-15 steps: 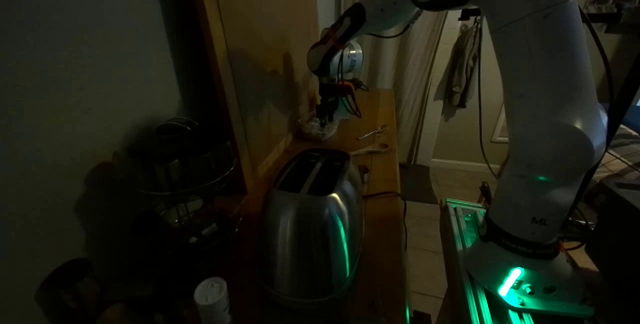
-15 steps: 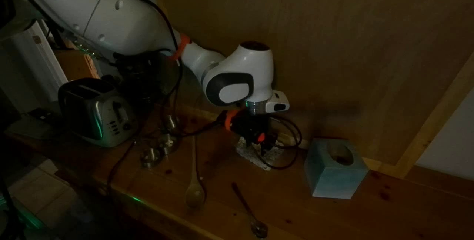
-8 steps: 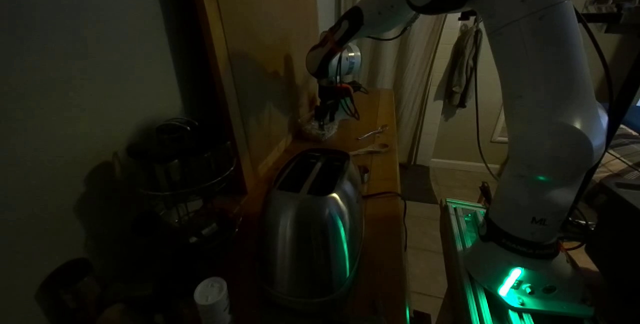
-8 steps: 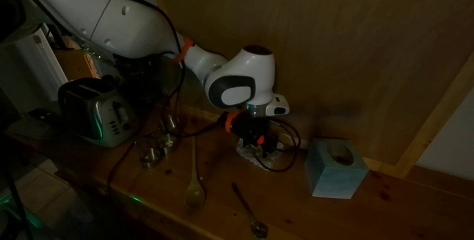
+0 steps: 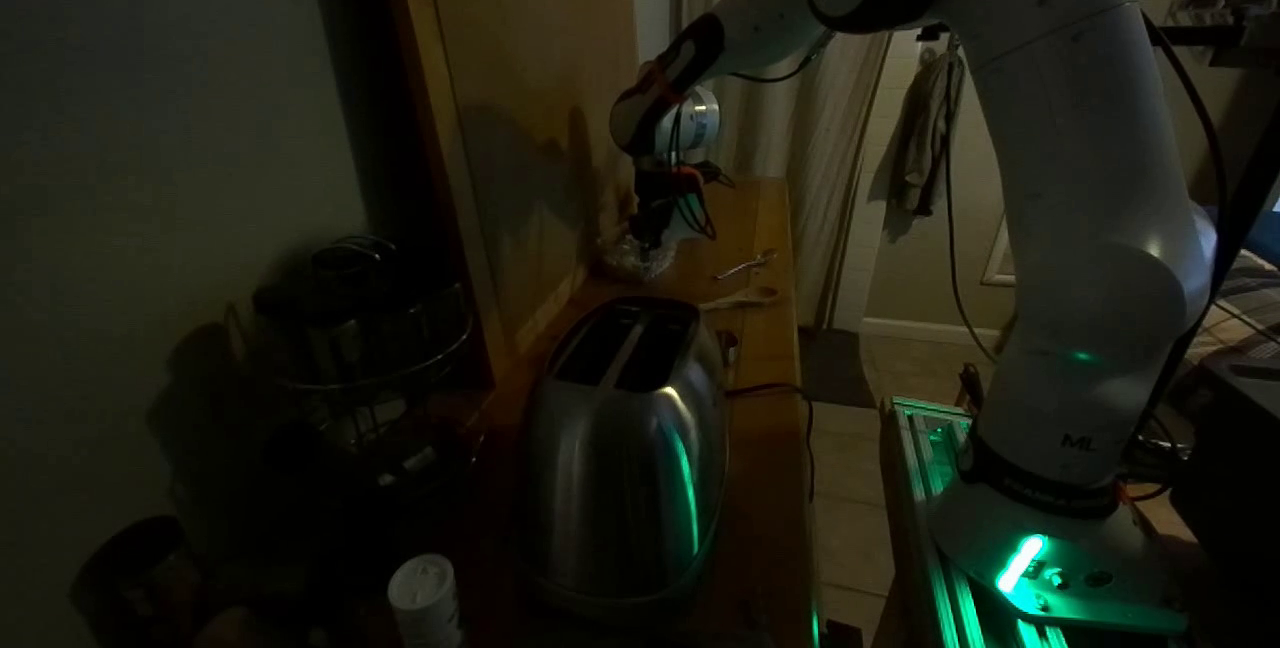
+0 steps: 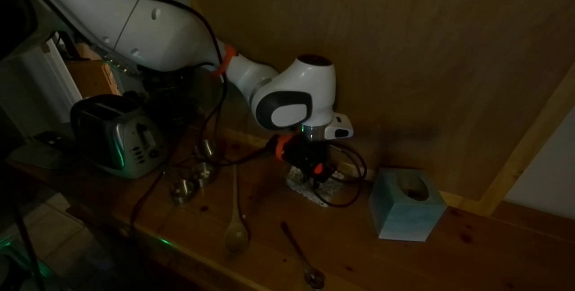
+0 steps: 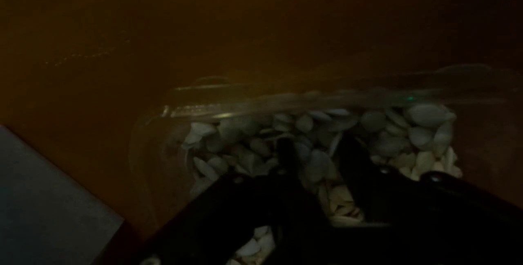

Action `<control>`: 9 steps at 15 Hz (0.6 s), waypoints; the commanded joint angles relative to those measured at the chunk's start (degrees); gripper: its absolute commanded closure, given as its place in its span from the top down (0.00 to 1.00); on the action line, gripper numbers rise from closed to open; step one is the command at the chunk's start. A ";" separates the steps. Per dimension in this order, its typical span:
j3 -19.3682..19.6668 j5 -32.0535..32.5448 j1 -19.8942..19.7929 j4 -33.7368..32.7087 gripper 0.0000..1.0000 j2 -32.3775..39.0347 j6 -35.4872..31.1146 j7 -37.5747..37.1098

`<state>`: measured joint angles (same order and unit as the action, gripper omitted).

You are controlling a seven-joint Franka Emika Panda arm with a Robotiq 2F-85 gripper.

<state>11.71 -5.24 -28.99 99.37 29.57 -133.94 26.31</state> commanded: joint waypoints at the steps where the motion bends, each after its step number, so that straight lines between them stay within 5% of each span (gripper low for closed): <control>1: -1.14 -1.57 -1.05 -2.65 0.04 0.97 1.61 -0.07; 9: -1.09 -0.58 -0.31 -2.92 0.02 -1.59 3.81 -0.10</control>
<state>11.14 -5.31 -28.96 97.64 29.32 -133.17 26.29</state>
